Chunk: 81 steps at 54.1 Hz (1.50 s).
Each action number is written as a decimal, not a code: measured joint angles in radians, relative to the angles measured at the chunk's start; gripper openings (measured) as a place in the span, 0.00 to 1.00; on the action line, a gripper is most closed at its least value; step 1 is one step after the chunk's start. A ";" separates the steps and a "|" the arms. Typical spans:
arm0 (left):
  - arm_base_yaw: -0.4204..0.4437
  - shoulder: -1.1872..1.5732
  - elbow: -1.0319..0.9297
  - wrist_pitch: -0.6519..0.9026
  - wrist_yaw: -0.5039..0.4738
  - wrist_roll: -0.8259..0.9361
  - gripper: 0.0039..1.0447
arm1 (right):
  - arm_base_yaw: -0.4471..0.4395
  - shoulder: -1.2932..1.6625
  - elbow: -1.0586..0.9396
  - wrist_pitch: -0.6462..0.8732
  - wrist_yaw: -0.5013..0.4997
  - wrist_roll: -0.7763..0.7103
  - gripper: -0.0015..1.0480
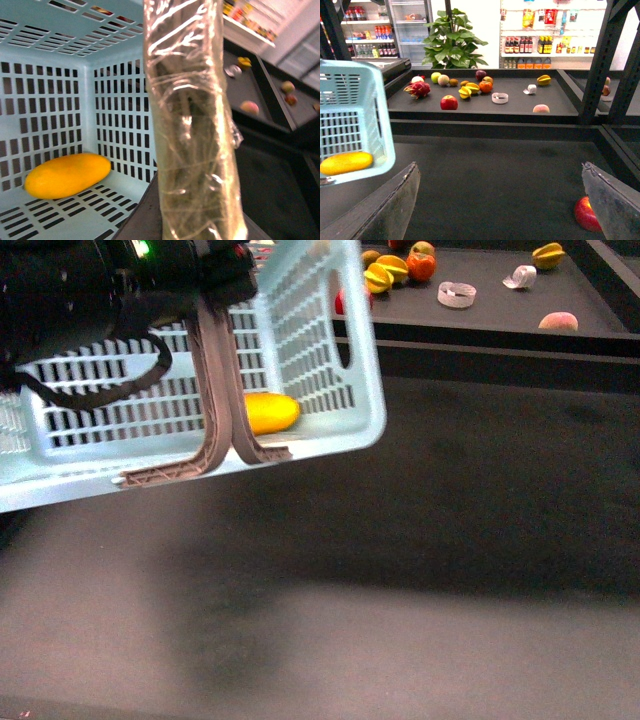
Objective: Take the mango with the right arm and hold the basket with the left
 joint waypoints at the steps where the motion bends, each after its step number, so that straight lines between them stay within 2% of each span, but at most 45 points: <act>1: 0.010 0.005 0.016 -0.017 -0.020 -0.025 0.08 | 0.000 0.000 0.000 0.000 0.000 0.000 0.92; 15: 0.137 0.106 0.197 -0.249 -0.167 -0.461 0.08 | 0.000 0.000 0.000 0.000 0.000 0.000 0.92; 20: 0.169 0.159 0.265 -0.294 -0.173 -0.649 0.08 | 0.000 0.000 0.000 0.000 0.000 0.000 0.92; 29: 0.198 0.216 0.341 -0.335 -0.173 -0.818 0.08 | 0.000 0.000 0.000 0.000 0.000 0.000 0.92; 50: 0.242 0.335 0.447 -0.404 -0.172 -0.991 0.08 | 0.000 0.000 0.000 0.000 0.000 0.000 0.92; 65: 0.257 0.405 0.513 -0.452 -0.167 -1.036 0.08 | 0.000 0.000 0.000 0.000 0.000 0.000 0.92; 67: 0.257 0.406 0.519 -0.457 -0.162 -1.045 0.11 | 0.000 0.000 0.000 0.000 0.000 0.000 0.92; 71: 0.257 0.406 0.527 -0.472 -0.161 -1.055 0.24 | 0.000 0.000 0.000 0.000 0.000 0.000 0.92; 72: 0.257 0.406 0.527 -0.475 -0.163 -1.055 0.30 | 0.000 0.000 0.000 0.000 0.000 0.000 0.92; 78: 0.257 0.400 0.520 -0.484 -0.179 -1.054 0.48 | 0.000 0.000 0.000 0.000 0.000 0.000 0.92; 81: 0.257 0.373 0.490 -0.484 -0.186 -1.049 0.63 | 0.000 0.000 0.000 0.000 0.000 0.000 0.92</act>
